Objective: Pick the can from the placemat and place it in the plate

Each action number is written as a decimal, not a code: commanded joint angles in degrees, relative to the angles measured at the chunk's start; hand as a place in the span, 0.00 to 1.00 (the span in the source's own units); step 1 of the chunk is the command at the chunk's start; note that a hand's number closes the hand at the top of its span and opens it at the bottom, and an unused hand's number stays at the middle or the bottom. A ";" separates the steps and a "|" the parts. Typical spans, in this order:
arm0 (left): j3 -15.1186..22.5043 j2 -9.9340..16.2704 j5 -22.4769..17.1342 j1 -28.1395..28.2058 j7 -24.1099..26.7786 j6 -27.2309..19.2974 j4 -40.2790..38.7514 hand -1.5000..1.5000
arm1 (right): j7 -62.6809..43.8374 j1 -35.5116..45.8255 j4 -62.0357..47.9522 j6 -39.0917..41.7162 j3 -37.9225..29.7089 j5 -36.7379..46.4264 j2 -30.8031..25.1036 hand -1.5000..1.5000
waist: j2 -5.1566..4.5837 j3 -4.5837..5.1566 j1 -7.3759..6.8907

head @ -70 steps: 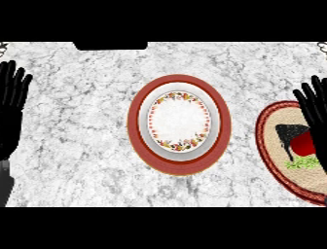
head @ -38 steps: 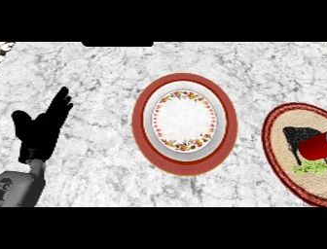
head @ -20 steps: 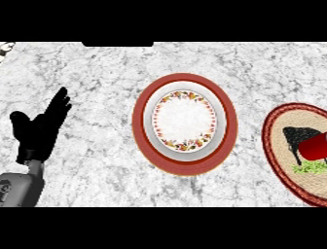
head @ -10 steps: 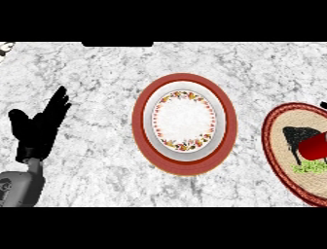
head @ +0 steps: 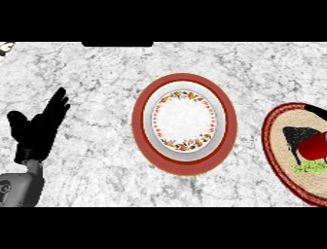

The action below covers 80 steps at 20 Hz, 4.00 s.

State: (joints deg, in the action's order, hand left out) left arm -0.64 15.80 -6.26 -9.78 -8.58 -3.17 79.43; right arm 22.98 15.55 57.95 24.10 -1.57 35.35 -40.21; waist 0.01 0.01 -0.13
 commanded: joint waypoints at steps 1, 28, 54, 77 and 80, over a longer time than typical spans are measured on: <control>-0.19 -1.04 1.57 0.97 0.00 -0.69 1.46 0.50 | 4.16 0.18 -3.40 -0.82 1.90 3.81 1.31 0.00 | -0.05 -0.02 -0.16; 0.59 -2.76 2.70 -1.54 -1.68 1.12 -0.74 0.50 | -43.87 10.46 29.44 -26.46 37.60 18.39 40.08 1.00 | 1.32 0.11 -2.48; -2.66 -2.42 2.96 1.28 0.55 1.48 0.22 0.50 | -77.30 18.35 22.94 -48.40 38.91 28.31 38.79 1.00 | -0.02 -0.01 0.00; -2.65 -3.55 3.39 1.38 -0.71 2.48 2.12 0.50 | -36.72 13.86 27.64 -50.63 25.98 -0.70 39.70 0.00 | 0.13 -0.08 0.22; -3.36 -2.65 3.72 0.07 -2.76 2.11 2.36 0.50 | -43.73 11.19 33.65 -52.20 27.47 -3.81 40.15 0.00 | 0.18 -0.04 0.28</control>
State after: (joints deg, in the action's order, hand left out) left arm -4.38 13.60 -3.10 -9.71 -10.27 -0.44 80.92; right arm -19.20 30.12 84.72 -26.18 24.38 35.64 -0.92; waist 0.09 -0.04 0.04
